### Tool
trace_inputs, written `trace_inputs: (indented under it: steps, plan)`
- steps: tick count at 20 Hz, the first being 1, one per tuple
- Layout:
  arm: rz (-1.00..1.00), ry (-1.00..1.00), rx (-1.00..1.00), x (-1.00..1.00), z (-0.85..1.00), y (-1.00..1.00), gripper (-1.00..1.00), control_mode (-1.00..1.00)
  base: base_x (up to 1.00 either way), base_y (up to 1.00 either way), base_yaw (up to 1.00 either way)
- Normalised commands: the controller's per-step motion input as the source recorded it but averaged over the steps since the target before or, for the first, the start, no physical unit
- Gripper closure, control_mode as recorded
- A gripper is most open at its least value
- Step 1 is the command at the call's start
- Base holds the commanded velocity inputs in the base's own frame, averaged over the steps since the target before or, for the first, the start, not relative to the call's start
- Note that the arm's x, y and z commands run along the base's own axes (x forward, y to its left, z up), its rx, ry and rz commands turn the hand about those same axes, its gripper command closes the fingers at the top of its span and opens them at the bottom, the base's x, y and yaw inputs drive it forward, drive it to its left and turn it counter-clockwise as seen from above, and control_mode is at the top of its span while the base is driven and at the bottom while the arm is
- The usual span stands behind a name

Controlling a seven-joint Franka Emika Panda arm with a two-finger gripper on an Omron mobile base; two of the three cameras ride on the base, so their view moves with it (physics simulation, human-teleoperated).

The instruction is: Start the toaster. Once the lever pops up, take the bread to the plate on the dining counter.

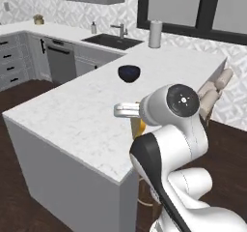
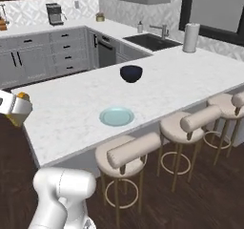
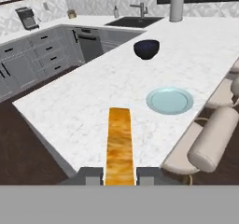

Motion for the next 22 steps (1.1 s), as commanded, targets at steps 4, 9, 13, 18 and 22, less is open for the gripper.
trace_inputs:
  steps: [4,9,13,18,22]
  plan:
    - [0.0,0.0,0.0,0.0,0.0,0.0,1.0,1.0,0.14,-0.94,0.37]
    - [0.0,0.0,0.0,0.0,0.0,0.0,1.0,1.0,0.08,-1.0,0.28]
    - [0.0,0.0,0.0,0.0,0.0,0.0,1.0,1.0,0.25,-1.0,0.22]
    - [0.0,0.0,0.0,0.0,0.0,0.0,1.0,1.0,0.55,-0.64,0.4]
    - [0.0,0.0,0.0,0.0,0.0,0.0,1.0,1.0,0.48,-0.17,0.6]
